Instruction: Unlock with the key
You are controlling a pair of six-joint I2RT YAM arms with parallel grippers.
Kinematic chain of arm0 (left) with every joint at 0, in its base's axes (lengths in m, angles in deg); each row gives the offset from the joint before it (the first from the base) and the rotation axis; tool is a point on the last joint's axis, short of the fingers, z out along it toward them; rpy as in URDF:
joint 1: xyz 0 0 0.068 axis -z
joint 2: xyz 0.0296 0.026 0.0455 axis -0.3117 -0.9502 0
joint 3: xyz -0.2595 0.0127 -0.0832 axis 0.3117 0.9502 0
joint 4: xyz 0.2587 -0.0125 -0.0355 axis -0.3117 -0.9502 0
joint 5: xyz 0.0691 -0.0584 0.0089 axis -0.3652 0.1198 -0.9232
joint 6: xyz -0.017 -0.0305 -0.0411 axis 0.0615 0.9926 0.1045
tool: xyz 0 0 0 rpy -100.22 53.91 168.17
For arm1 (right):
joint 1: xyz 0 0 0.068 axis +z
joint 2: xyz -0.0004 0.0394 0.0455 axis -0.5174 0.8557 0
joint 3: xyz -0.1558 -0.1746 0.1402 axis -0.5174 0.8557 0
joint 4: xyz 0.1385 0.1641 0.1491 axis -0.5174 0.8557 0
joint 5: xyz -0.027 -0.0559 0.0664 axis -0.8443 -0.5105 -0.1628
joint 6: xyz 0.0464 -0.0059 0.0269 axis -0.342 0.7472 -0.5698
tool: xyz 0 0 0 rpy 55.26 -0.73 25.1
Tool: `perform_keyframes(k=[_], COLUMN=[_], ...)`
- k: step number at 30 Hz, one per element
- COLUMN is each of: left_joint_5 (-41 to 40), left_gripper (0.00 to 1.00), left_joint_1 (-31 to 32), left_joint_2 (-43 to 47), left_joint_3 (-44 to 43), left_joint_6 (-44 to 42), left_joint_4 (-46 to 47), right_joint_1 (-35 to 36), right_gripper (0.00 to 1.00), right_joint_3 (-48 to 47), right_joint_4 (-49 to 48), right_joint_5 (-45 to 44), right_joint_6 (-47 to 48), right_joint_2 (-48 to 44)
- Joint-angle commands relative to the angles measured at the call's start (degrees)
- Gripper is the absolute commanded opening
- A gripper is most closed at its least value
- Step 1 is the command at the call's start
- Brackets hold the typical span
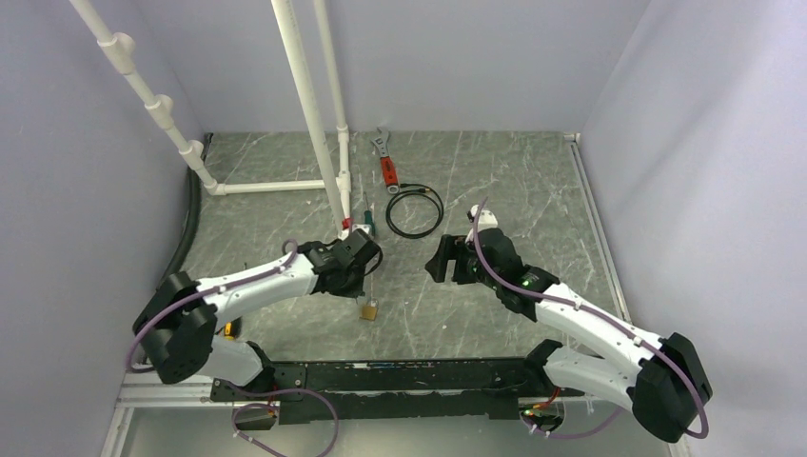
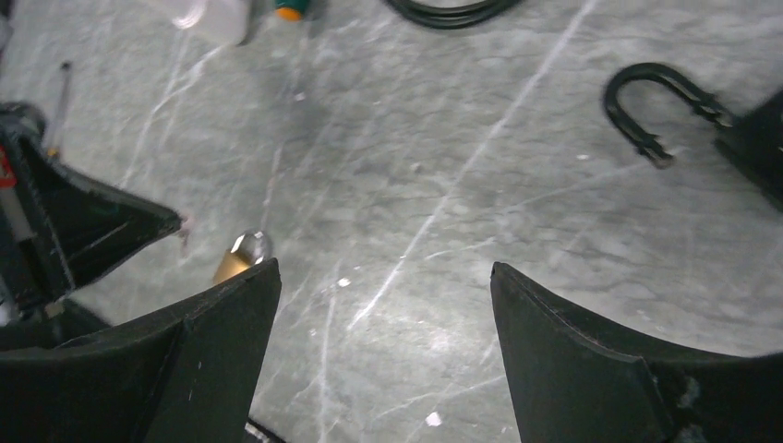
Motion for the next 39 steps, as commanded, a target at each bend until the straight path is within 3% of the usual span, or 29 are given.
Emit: perform_keyframes(k=[1,7,10,16,21,25,39], left_joint_5=[2.08,7.12,13.58,17.90,16.75,16.89,15.40], left_gripper=[0.00,0.00,0.00,0.00,0.00,0.00,0.00], left_joint_1=[0.38,0.37,0.37,0.33,0.33,0.36,0.36], left_joint_2=[6.61,15.00,21.44,33.45,37.68,39.15,41.36], left_joint_3=[-0.85,0.21,4.22,9.56,11.63,12.58,14.93], left_joint_6=[-0.61,-2.17,-4.40,-4.45,-3.44,-2.60,-0.43], left_joint_4=[-1.66,-0.48,6.88,14.61,16.74,18.24,19.32], right_joint_1=[0.35,0.76,1.58,2.87,6.97,10.06,13.90], right_gripper=[0.86,0.84,0.82,0.75,0.70,0.63,0.46], right_joint_3=[-0.72,0.76,2.94,6.75,9.09,8.33,5.41], right_joint_4=[-7.58,-17.35,-25.22,-39.93,-52.60,-54.34,-61.80], right_joint_5=[11.58,26.33,32.30,38.89,37.93,33.83,32.64], right_joint_6=[3.05,1.22,-1.73,-9.85,-18.01,-19.84,-24.29], right_joint_2=[-2.55,-3.11,-3.73,-2.26,3.02,6.99,17.92])
